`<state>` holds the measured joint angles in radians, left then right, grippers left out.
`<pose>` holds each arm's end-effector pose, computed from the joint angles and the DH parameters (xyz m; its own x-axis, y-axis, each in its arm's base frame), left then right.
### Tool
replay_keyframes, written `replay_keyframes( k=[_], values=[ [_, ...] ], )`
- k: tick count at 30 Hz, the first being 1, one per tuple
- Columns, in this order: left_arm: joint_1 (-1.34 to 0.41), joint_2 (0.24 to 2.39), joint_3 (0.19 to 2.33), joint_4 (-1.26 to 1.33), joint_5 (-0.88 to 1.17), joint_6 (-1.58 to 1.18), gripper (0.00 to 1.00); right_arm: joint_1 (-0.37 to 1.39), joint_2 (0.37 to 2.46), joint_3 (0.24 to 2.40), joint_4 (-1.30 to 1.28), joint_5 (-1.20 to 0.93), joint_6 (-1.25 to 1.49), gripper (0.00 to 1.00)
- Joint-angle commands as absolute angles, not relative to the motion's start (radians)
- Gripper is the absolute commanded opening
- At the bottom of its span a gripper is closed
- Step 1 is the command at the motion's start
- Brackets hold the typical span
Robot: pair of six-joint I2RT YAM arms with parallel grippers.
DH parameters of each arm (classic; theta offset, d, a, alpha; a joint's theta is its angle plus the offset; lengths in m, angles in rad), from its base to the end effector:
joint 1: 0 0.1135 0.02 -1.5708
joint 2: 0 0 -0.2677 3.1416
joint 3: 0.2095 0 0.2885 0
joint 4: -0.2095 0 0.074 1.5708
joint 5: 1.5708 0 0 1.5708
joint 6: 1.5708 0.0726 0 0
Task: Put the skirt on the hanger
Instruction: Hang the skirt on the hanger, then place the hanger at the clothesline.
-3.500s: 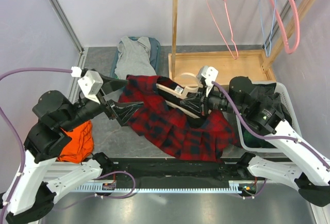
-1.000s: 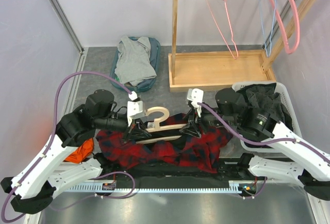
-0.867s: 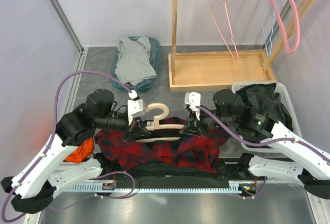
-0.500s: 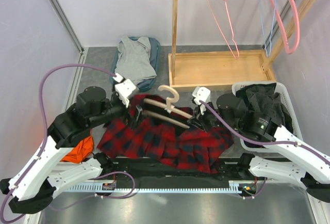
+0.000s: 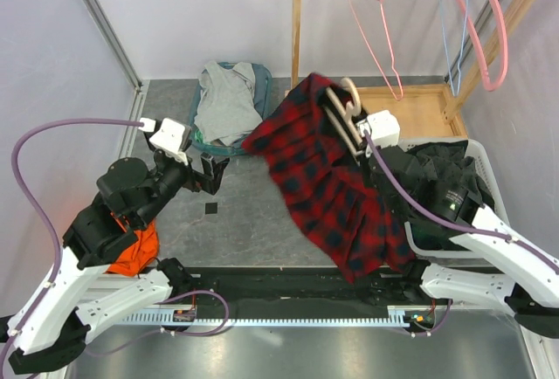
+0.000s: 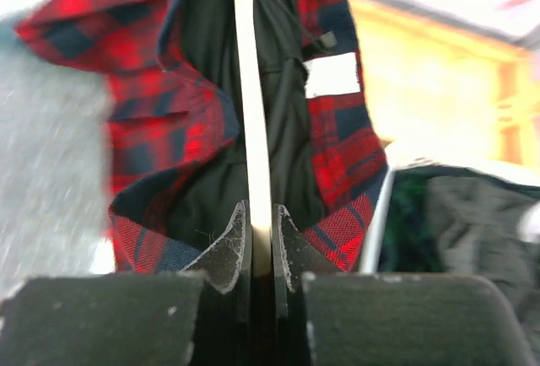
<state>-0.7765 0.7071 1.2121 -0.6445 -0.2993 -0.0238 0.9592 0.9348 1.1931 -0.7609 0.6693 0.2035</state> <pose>0.1408 -0.1083 0.4565 -0.1101 0.0763 -0.9910 0.4589 0.8883 0.0174 0.1708 0.1651 0.3959 -0.3376 -0.2053 -0.9187 -0.2672 0.9567 -0.1156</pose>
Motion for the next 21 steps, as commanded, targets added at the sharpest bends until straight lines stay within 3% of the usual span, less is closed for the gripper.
replay_keyframes(
  k=[1, 7, 15, 21],
  values=[
    [-0.779, 0.704, 1.178, -0.604, -0.327, -0.066, 0.99, 0.959, 0.982, 1.389, -0.652, 0.952, 0.192, 0.00],
    [-0.779, 0.692, 1.169, -0.604, -0.305, -0.078, 0.99, 0.922, 1.166, 1.610, -0.600, 0.953, 0.109, 0.00],
    [-0.779, 0.658, 1.138, -0.603, -0.270, -0.106, 0.99, 0.726, 1.391, 1.871, -0.560, 0.697, 0.114, 0.00],
    [-0.779, 0.649, 1.126, -0.606, -0.268, -0.113, 0.99, 0.672, 1.532, 2.072, -0.515, 0.568, 0.058, 0.00]
  ],
)
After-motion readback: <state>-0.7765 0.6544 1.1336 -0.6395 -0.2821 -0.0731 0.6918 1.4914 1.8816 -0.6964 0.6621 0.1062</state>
